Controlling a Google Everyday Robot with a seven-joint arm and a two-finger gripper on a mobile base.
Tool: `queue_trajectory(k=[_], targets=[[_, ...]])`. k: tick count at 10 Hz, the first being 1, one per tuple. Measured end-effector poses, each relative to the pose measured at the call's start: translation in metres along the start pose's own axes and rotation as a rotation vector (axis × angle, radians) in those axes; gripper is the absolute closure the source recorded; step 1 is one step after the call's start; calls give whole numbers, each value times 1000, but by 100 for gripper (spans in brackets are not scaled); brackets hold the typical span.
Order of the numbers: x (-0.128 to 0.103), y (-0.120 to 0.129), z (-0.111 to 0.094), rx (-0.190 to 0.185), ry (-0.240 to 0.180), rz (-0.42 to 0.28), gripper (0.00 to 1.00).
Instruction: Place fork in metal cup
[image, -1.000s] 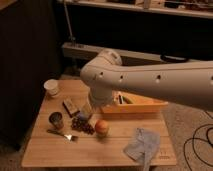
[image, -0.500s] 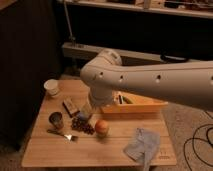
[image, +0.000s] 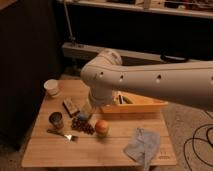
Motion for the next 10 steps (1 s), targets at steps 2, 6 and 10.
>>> queue_trajectory(k=[2, 6, 10], targets=[[4, 9, -2, -127, 2, 63, 20], [16, 31, 4, -391, 46, 171, 20], [20, 50, 23, -370, 68, 139, 20]])
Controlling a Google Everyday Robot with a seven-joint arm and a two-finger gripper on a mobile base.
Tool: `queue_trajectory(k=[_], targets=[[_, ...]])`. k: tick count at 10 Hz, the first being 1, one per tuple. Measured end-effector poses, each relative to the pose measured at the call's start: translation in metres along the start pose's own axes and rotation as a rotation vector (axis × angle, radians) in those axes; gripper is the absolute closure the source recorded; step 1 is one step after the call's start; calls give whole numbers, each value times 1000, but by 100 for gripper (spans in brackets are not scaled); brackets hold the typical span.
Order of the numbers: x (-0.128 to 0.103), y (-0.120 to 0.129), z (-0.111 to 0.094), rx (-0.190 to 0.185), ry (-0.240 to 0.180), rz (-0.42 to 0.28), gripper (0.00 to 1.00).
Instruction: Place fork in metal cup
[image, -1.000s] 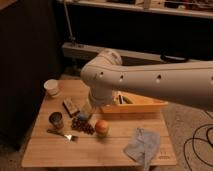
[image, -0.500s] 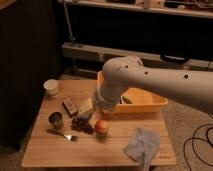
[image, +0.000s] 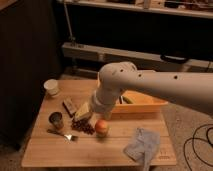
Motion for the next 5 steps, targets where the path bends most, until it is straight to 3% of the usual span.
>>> queue_trajectory(k=[2, 5], targets=[[3, 4, 11, -4, 1, -25, 20], [6, 14, 38, -39, 1, -52, 20]])
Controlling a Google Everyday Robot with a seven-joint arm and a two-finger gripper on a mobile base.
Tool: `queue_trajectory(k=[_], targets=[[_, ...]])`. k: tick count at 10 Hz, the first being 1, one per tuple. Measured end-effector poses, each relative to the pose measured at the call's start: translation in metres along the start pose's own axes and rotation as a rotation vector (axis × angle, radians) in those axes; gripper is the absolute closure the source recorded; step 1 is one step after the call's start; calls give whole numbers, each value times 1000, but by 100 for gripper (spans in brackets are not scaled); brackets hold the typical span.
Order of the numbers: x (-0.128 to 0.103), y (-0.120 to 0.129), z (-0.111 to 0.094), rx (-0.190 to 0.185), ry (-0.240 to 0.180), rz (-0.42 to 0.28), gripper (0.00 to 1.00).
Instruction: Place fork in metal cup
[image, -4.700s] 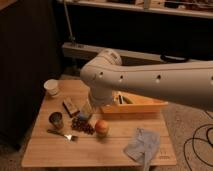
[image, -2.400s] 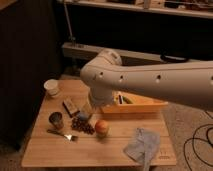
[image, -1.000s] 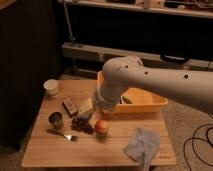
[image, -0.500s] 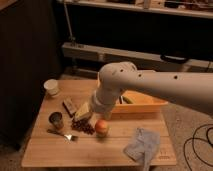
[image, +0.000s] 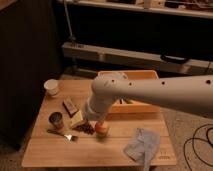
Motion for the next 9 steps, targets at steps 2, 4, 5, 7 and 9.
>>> queue_trajectory(k=[2, 4, 5, 7, 9], targets=[[0, 1, 1, -1, 0, -3, 20], [0, 1, 1, 0, 0, -4, 20], [-1, 0, 0, 4, -4, 1, 20], [-7, 3, 13, 20, -54, 110, 20], [-12, 10, 26, 14, -98, 230, 20]])
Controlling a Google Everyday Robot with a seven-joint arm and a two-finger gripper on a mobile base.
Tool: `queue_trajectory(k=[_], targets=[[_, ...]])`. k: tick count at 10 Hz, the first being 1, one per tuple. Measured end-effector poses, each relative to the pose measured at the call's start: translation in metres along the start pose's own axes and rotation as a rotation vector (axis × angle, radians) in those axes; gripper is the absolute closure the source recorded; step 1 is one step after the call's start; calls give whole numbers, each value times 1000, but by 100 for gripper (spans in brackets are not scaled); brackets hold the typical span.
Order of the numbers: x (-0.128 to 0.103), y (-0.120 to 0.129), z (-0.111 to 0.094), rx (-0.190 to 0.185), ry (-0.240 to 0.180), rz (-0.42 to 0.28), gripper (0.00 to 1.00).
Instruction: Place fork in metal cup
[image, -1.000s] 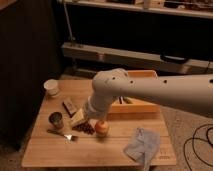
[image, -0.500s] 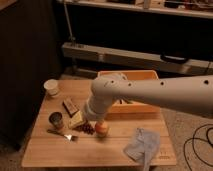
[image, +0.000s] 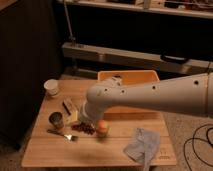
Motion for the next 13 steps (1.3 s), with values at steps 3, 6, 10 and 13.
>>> queue_trajectory(k=[3, 6, 10, 13], targets=[[-3, 10, 15, -70, 6, 7, 20], [-4, 6, 27, -73, 39, -6, 20], [-4, -8, 52, -52, 85, 0, 20], [-1, -14, 69, -73, 123, -4, 36]])
